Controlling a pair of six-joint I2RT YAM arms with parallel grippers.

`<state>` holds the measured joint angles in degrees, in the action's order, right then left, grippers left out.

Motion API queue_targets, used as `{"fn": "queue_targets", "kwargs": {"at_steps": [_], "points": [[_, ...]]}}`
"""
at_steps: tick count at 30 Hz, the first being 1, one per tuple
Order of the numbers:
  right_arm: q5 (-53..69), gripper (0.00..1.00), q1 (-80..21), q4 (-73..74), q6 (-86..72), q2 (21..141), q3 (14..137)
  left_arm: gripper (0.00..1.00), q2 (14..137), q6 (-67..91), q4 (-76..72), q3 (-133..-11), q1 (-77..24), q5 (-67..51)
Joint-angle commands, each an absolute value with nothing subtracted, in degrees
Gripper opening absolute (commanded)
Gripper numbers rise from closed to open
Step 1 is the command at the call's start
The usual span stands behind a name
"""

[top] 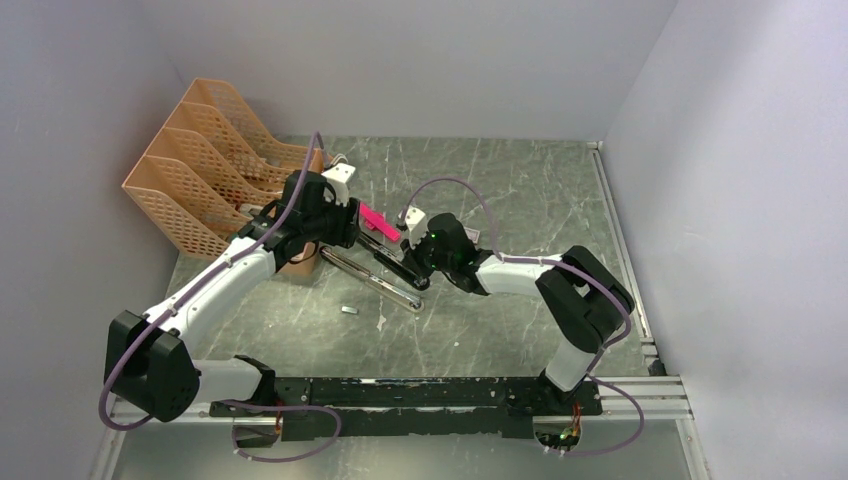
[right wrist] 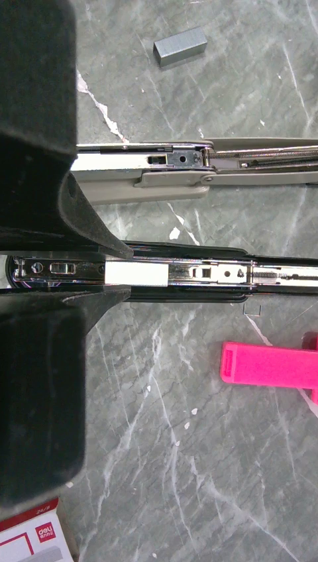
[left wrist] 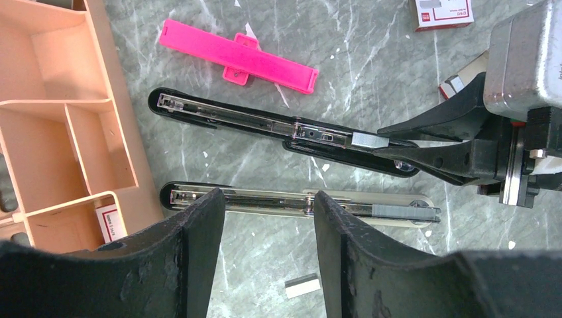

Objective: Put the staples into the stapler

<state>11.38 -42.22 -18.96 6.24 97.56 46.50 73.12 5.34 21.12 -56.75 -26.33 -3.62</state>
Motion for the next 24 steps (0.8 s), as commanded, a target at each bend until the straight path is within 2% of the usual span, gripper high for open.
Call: {"fn": "queue_targets", "kwargs": {"at_steps": [1, 5, 24], "points": [[10.4, 0.0, -42.67, -19.64, 5.89, 97.61, 47.2, 0.58, 71.81, 5.33, 19.6, -56.16, -25.93, -3.08], [10.28, 0.0, -42.82, -19.36, 5.82, 97.63, 47.24, 0.62, 71.83, 5.19, 19.69, -56.16, -25.89, -3.06], [9.03, 0.0, -43.57, -17.22, 5.45, 97.84, 47.2, 0.63, 71.94, 5.19, 19.56, -56.07, -25.93, -3.14]]}}
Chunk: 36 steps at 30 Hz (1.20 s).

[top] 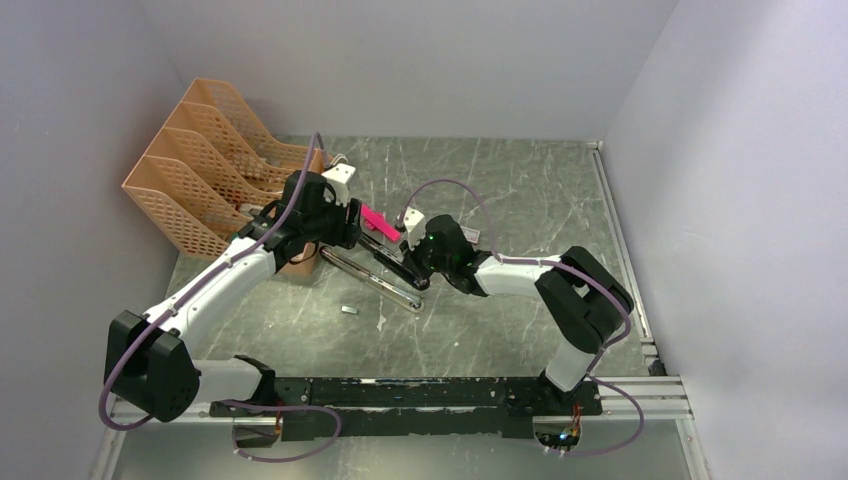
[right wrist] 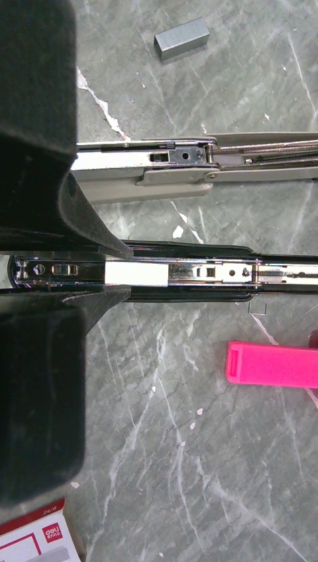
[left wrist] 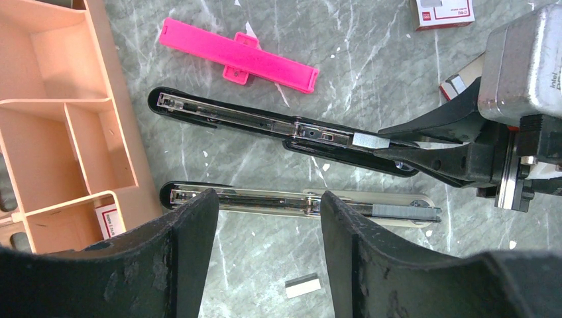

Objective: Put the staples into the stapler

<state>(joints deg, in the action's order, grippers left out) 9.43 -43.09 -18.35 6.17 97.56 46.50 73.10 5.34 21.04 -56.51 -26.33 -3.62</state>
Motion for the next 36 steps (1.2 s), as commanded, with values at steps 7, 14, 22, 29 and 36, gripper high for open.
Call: {"fn": "queue_targets", "kwargs": {"at_steps": [7, 14, 22, 29, 36], "points": [[8.46, 0.0, -44.03, -15.44, 5.3, 97.75, 47.53, 0.63, 72.03, 5.19, 19.54, -56.07, -25.93, -3.15], [7.97, 0.0, -44.21, -13.46, 5.27, 97.86, 48.19, 0.63, 72.08, 5.19, 19.43, -56.09, -25.93, -3.21], [7.27, 0.0, -44.38, -11.11, 5.36, 98.03, 49.36, 0.63, 71.79, 5.33, 19.49, -56.06, -25.93, -3.12], [6.5, 0.0, -44.36, -10.21, 4.88, 97.07, 49.3, 0.63, 72.14, 5.36, 19.42, -56.07, -25.93, -3.25], [6.26, 0.0, -44.39, -8.48, 4.34, 95.98, 49.66, 0.64, 72.07, 5.39, 19.44, -56.0, -25.93, -3.06]]}}
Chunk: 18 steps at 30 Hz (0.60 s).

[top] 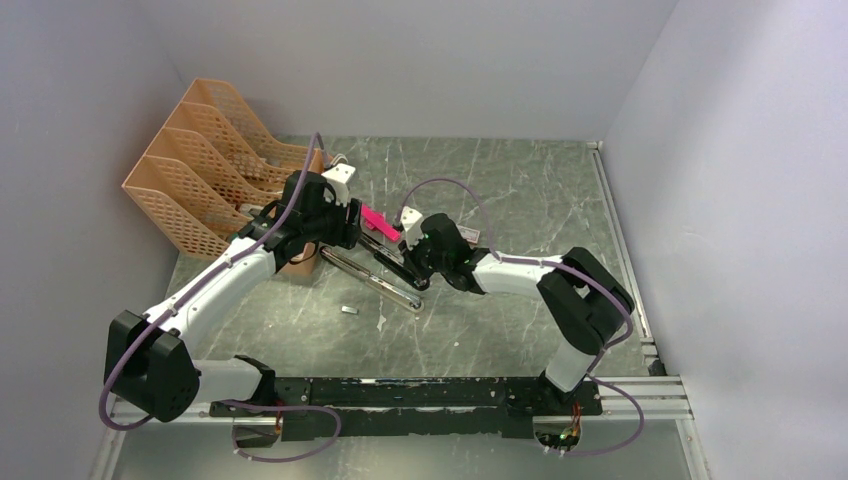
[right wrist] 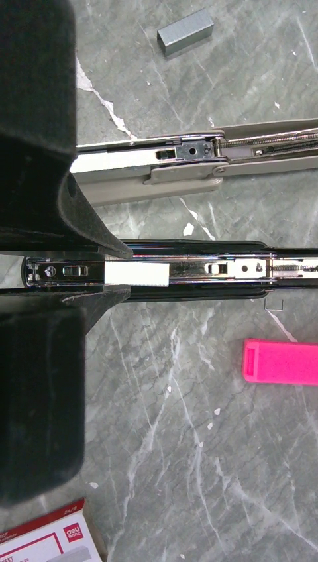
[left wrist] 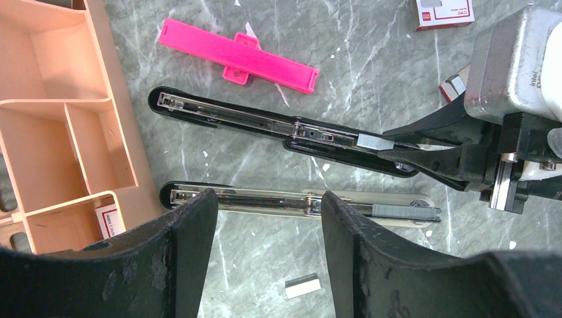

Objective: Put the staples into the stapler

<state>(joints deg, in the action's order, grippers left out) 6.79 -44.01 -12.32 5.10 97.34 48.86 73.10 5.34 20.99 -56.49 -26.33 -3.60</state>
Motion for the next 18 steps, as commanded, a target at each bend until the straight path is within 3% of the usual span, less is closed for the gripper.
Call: {"fn": "queue_targets", "kwargs": {"at_steps": [1, 18], "points": [[6.08, 0.0, -44.39, -8.13, 4.25, 95.71, 49.66, 0.64, 72.11, 5.41, 19.43, -55.99, -25.93, -3.03], [4.42, 0.0, -44.47, -3.65, 4.83, 92.91, 50.25, 0.63, 72.06, 5.3, 19.23, -55.86, -25.93, -3.11]]}}
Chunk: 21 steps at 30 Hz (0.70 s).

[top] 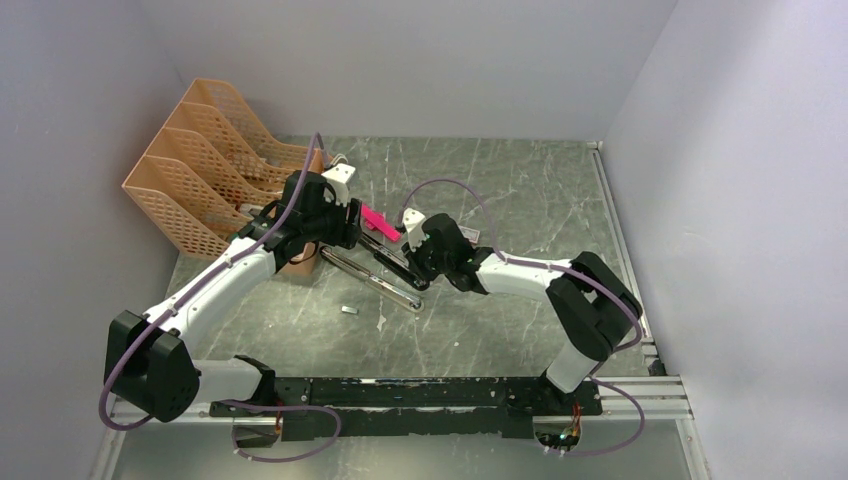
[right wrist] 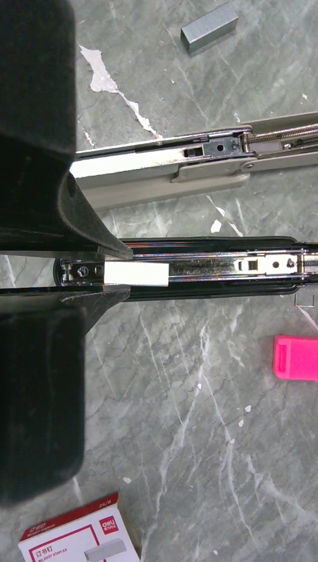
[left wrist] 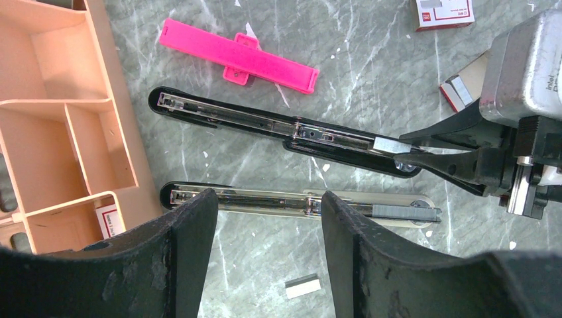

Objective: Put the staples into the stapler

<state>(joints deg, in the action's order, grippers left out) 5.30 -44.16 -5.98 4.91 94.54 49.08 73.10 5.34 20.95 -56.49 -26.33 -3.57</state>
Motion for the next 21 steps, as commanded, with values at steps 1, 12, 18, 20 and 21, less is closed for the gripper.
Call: {"fn": "queue_targets", "kwargs": {"at_steps": [1, 12, 18, 20, 21], "points": [[4.33, 0.0, -44.47, -3.98, 4.83, 92.68, 50.15, 0.63, 72.03, 5.34, 19.25, -55.82, -25.91, -3.05], [6.29, 0.0, -44.42, -10.92, 5.88, 93.3, 49.55, 0.63, 71.92, 5.2, 19.25, -55.85, -25.93, -2.99], [7.22, 0.0, -44.47, -10.72, 6.06, 94.56, 50.18, 0.63, 71.81, 5.17, 19.26, -55.72, -25.93, -2.88], [7.26, 0.0, -44.49, -10.62, 5.98, 94.81, 50.26, 0.63, 71.74, 5.19, 19.18, -55.72, -25.92, -2.9], [7.29, 0.0, -44.49, -10.45, 5.98, 94.97, 50.34, 0.63, 71.72, 5.14, 19.16, -55.66, -25.93, -2.83]]}}
